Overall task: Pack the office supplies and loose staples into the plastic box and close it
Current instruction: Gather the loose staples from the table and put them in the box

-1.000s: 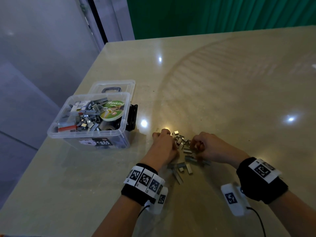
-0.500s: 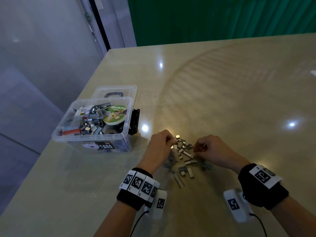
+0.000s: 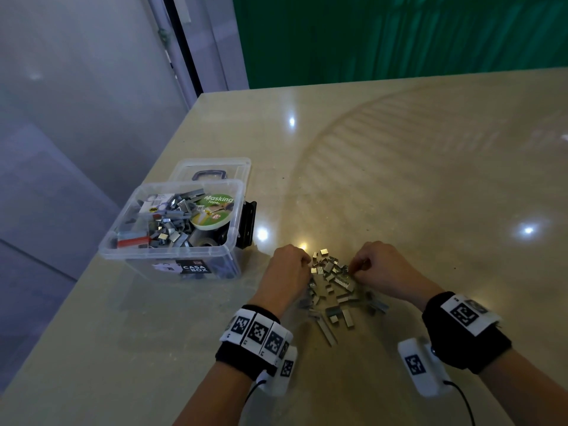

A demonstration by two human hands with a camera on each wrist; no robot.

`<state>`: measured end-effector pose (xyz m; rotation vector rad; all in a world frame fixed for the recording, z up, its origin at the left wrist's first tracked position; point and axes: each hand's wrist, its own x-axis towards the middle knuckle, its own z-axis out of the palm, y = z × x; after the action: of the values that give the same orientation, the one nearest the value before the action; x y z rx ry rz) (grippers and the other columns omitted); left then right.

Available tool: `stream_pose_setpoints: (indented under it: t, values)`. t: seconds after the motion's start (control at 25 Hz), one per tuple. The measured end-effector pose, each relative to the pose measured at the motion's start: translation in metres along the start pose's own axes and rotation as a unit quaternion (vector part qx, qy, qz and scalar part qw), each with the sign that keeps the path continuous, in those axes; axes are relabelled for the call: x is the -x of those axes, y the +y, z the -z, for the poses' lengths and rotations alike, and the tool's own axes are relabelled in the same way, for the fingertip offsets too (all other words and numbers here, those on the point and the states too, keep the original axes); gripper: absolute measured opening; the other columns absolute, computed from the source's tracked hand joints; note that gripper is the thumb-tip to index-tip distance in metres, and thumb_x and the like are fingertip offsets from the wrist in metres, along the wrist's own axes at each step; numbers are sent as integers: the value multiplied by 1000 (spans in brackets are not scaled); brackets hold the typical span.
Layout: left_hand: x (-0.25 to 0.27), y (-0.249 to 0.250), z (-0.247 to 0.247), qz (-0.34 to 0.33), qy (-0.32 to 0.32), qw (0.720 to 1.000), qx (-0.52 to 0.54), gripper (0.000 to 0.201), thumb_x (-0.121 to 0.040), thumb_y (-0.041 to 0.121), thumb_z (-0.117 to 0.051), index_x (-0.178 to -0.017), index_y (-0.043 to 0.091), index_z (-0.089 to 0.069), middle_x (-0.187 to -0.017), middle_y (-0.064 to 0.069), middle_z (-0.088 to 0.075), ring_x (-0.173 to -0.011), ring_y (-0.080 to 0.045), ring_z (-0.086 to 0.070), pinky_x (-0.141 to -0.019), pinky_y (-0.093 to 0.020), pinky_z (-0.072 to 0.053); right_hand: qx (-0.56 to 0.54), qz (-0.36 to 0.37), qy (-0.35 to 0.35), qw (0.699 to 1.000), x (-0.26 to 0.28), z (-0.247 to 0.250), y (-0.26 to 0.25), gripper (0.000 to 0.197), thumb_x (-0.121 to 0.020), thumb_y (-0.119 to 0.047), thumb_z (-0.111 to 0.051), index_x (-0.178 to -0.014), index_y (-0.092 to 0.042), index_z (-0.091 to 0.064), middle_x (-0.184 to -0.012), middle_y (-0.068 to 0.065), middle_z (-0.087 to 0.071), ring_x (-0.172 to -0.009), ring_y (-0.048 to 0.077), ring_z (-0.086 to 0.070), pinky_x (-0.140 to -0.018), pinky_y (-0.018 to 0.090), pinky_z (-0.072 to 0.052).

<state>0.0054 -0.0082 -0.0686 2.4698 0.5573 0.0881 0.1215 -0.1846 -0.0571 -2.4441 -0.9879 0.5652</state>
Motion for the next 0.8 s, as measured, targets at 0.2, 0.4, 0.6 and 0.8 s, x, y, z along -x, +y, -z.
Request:
stream_pose_setpoints:
  t: [0.2,0.4,0.6,0.8]
  values:
    - [-10,3,-20,1,-12,1000,-28,18,-84,34,-76,-88,17,-76,-90,-1,-63,-77,-12,-63,-74,-31,-58,41,-25,30,998,-10,-12,-12,17,-86,-26,-77,-95,-11,-76,-88,-4,-56,-73,3,-52,-53,10,-32]
    - [-16,6,-22,13,-26,999,-16,10,-87,22,-73,-94,18,-79,-96,-1,-70,-86,-14,-66,-82,-34,-59,34,-28,35,998,-11,-16,-13,9,-93,-17,-70,-95,-10,-74,-97,-2,-58,-72,3,-52,-54,11,-36]
    - [-9,2,-2,16,-21,999,20,13,-92,20,-68,-93,12,-79,-92,-3,-73,-80,-13,-68,-80,-32,-59,-36,-18,34,999,-10,3,0,9,-88,-20,-76,-90,-13,-80,-83,-7,-68,-73,1,-58,-59,10,-38]
    - [-3,13,20,-12,2,999,44,16,-93,12,-64,-93,8,-79,-91,-5,-75,-80,-11,-68,-80,-28,-58,-42,6,32,999,-16,19,-5,6,-85,-21,-79,-79,-17,-79,-75,-10,-68,-70,4,-61,-57,11,-38]
